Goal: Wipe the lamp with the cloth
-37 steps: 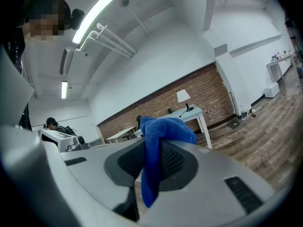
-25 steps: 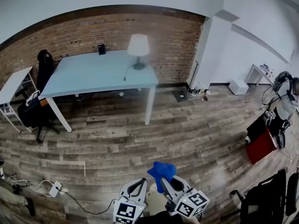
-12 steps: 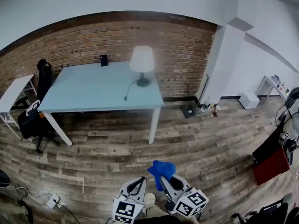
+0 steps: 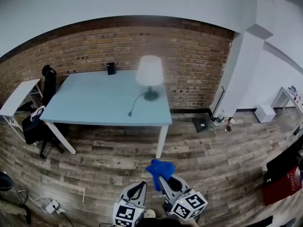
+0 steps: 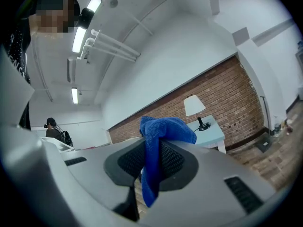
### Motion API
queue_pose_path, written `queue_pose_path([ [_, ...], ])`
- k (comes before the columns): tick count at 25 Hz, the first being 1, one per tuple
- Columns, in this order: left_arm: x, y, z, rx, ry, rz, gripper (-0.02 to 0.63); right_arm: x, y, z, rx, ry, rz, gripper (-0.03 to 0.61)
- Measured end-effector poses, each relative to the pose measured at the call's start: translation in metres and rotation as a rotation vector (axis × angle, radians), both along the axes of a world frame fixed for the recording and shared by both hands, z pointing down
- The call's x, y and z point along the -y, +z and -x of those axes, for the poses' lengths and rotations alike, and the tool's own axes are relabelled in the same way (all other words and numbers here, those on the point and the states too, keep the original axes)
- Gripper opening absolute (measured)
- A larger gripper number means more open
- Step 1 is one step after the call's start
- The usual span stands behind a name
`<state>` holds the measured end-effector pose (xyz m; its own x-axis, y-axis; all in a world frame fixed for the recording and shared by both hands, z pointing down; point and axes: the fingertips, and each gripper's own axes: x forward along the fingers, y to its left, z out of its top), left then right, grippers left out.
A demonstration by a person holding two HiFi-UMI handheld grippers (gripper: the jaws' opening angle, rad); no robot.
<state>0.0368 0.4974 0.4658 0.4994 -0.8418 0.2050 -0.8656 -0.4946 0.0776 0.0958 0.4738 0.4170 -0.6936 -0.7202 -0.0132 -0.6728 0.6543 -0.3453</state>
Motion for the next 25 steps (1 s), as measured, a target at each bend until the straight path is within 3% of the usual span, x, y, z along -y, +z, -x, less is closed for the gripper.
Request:
queue_pose_path([
  [6, 0.053, 0.012, 0.012, -0.003, -0.036, 0.016, 0.009, 0.050, 0.024, -0.005, 0.009, 0.023, 0.075, 0.061],
  [14, 0.160, 0.010, 0.001, -0.001, 0.011, -0.002, 0.009, 0.140, 0.020, -0.019, 0.000, 0.072, 0.053, 0.061],
  [25, 0.377, -0.008, 0.017, 0.008, 0.073, -0.017, 0.009, 0.343, 0.007, -0.007, 0.003, 0.136, 0.057, 0.061],
])
